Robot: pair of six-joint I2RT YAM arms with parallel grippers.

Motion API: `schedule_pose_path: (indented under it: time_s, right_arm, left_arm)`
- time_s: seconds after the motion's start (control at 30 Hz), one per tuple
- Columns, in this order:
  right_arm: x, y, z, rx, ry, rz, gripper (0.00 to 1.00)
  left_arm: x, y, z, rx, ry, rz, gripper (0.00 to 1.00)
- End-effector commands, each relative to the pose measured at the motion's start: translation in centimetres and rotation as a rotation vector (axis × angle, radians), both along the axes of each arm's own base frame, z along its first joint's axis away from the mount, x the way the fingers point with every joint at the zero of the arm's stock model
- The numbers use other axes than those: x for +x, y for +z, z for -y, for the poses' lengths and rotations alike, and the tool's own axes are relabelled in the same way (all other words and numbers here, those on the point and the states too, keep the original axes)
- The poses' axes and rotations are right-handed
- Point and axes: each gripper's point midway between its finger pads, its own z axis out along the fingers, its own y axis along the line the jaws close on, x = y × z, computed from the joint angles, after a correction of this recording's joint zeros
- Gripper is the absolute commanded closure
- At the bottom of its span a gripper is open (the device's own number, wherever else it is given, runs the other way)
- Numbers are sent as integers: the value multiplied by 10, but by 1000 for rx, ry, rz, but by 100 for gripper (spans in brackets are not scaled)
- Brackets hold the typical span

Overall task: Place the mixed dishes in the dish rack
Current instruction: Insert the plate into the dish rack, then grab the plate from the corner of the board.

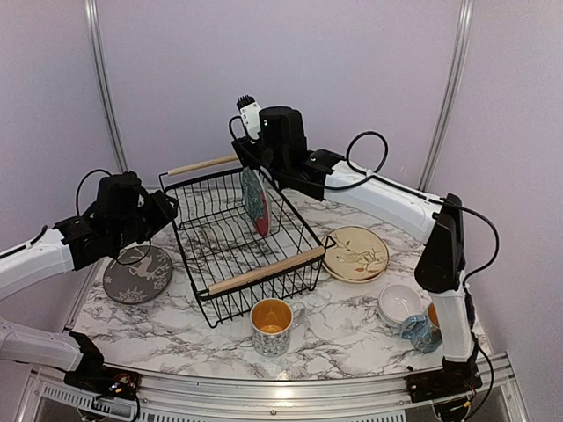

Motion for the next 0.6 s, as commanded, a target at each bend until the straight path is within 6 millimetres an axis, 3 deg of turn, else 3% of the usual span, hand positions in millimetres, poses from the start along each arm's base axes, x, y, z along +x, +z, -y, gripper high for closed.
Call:
schedule_pose_path:
  time_s: [0.0, 0.2, 0.43, 0.57]
  right_arm:
    - [-15, 5, 12, -20, 91, -56, 18]
    - [-46, 1, 29, -55, 315, -145, 8]
    - [-86, -17, 66, -150, 430, -208, 7]
    - [-117, -26, 67, -195, 571, -245, 7]
  left_arm:
    - [-14, 4, -14, 55, 11, -22, 38]
    - [-32, -12, -23, 157, -34, -110, 39]
    - [-52, -37, -63, 289, 57, -285, 40]
    - [-53, -63, -90, 275, 109, -384, 31]
